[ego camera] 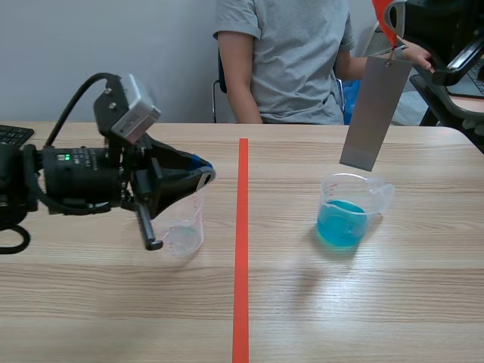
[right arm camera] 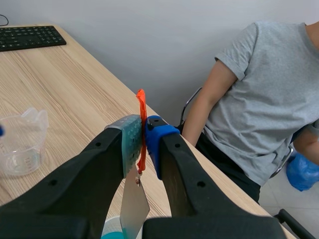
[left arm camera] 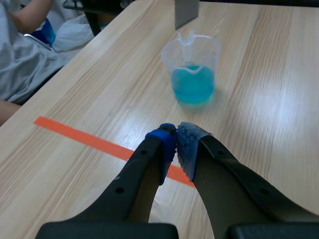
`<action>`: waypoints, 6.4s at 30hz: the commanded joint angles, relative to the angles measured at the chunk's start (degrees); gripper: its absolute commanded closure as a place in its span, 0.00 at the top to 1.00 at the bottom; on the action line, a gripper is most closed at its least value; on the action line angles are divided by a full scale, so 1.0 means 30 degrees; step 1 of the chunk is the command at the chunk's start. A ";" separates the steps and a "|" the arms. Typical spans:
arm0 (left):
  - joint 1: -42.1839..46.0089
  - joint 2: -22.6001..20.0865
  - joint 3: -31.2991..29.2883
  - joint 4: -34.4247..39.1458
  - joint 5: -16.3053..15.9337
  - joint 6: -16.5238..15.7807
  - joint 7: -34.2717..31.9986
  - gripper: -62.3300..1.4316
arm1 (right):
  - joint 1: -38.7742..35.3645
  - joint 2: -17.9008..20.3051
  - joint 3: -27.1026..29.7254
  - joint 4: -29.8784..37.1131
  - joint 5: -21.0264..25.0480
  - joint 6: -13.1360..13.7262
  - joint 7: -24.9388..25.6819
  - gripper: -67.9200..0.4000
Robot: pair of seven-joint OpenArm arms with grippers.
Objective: Do the redox reaction experiment.
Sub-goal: 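Raise the plate and point at it, then lower the plate into the blue solution, then hold the plate still in the solution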
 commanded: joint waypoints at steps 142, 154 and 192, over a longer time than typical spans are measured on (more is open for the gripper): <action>2.2571 0.2841 -1.4083 -0.1683 0.1880 0.3570 -0.4590 0.10 | 0.0342 0.0197 -0.0401 -0.1654 0.0219 0.0102 0.1056 0.03; 2.2578 0.3344 -1.4076 -0.1683 0.2229 0.3541 -0.4401 0.10 | 0.0335 -0.0066 -0.1545 -0.3417 -0.1202 0.0102 0.2616 0.03; 2.2578 0.3344 -1.4076 -0.1683 0.2229 0.3541 -0.4393 0.10 | 0.0444 -0.1865 -0.3031 -0.8131 -0.7344 0.0102 0.6958 0.03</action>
